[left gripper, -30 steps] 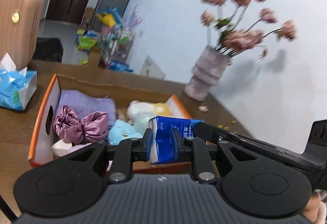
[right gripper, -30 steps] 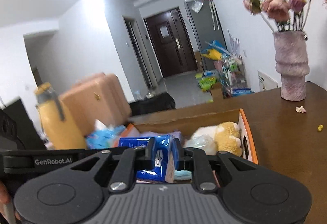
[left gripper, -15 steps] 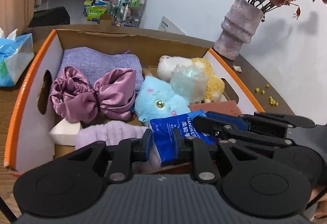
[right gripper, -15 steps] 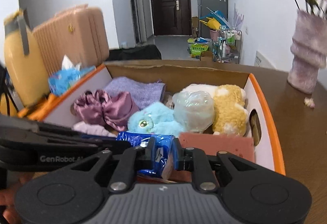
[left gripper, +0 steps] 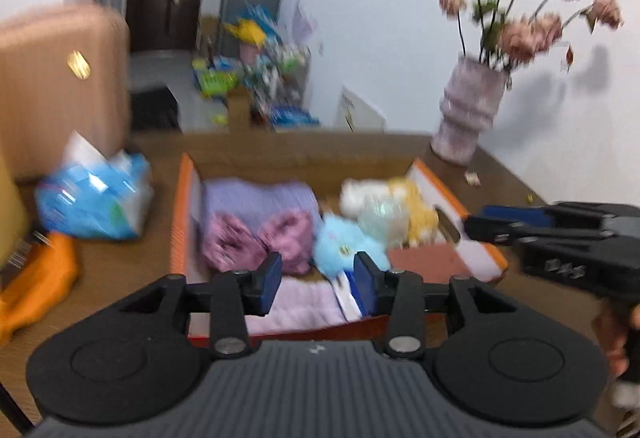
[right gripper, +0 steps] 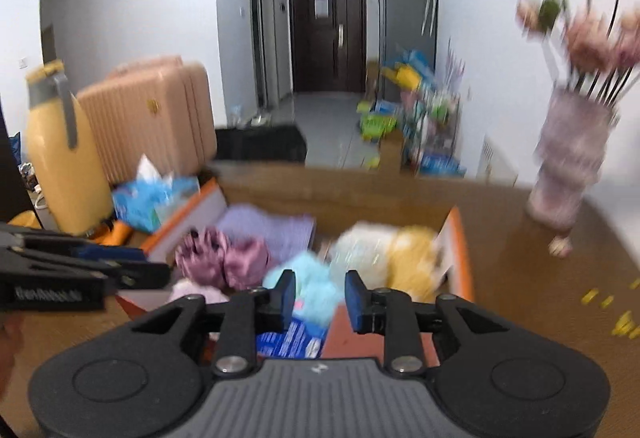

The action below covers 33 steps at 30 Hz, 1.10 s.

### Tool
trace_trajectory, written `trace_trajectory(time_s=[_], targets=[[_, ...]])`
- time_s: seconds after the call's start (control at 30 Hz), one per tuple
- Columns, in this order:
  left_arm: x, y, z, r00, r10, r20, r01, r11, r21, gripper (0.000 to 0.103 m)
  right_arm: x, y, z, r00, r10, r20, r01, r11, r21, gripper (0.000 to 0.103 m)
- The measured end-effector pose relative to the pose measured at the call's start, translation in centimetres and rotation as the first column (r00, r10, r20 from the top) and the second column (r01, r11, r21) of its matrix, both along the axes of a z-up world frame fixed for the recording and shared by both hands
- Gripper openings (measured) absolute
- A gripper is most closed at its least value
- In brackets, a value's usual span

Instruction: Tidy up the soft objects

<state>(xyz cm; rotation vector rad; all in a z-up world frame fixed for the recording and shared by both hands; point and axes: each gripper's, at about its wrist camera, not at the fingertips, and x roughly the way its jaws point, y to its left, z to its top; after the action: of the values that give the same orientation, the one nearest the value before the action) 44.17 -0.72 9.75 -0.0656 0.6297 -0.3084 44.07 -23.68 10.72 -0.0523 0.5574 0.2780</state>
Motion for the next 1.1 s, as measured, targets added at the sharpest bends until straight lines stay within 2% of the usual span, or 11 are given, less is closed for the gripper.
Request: trace_trajectory(time_s=[0.1,0.17,0.2,0.23,0.27,0.33,0.43,0.6,0.8,0.93,1.1], targets=[[-2.7,1.2,3.2,0.996,0.036,0.076,-0.038,0.999,0.031,0.051,-3.0,-1.1,3.6,0.998,-0.008,0.068,0.009,1.000,-0.016,0.042],[-4.3,1.8,5.1,0.989,0.064,0.132,-0.072,0.996,0.056,0.059,-5.0,-1.9,5.4,0.994,-0.019,0.105,0.022,0.999,-0.025,0.045],[-5.2,2.2,5.8,0.984,0.080,0.162,-0.091,0.994,0.063,0.067,-6.0,-2.3,6.1,0.992,-0.028,0.124,0.032,0.999,-0.031,0.049],[-6.0,2.4,6.2,0.977,0.097,0.187,-0.111,0.991,0.070,0.077,-6.5,-2.6,6.6,0.989,-0.037,0.141,0.041,0.999,-0.032,0.057],[-6.9,2.6,6.4,0.968,0.119,0.220,-0.140,0.987,0.079,0.079,-7.3,-2.9,7.0,0.986,-0.046,0.163,0.052,0.998,-0.029,0.063],[-8.5,2.7,6.7,0.948,0.147,0.281,-0.180,0.979,0.095,0.081,-8.8,-3.5,7.1,0.970,-0.071,0.232,0.079,0.997,-0.024,0.087],[-10.2,2.6,6.6,0.924,0.181,0.336,-0.228,0.968,0.107,0.086,-10.4,-3.6,7.1,0.948,-0.100,0.302,0.119,0.992,-0.048,0.087],[-12.0,2.9,7.0,0.922,0.186,0.339,-0.225,0.971,0.081,0.086,-12.2,-3.4,7.6,0.941,-0.106,0.322,0.120,0.992,-0.026,0.087],[-15.4,3.5,6.9,0.904,0.203,0.375,-0.236,0.971,0.043,0.087,-15.0,-3.1,6.9,0.928,-0.133,0.349,0.133,0.991,0.023,0.088],[-19.9,3.6,4.3,0.884,0.240,0.402,-0.269,0.963,0.018,0.087,-19.2,-3.1,4.4,0.915,-0.159,0.370,0.134,0.987,0.093,0.088],[-28.3,3.4,0.0,0.849,0.245,0.467,-0.296,0.955,0.036,0.094,-26.7,-3.2,-0.2,0.912,-0.151,0.381,0.113,0.986,0.122,0.088]])
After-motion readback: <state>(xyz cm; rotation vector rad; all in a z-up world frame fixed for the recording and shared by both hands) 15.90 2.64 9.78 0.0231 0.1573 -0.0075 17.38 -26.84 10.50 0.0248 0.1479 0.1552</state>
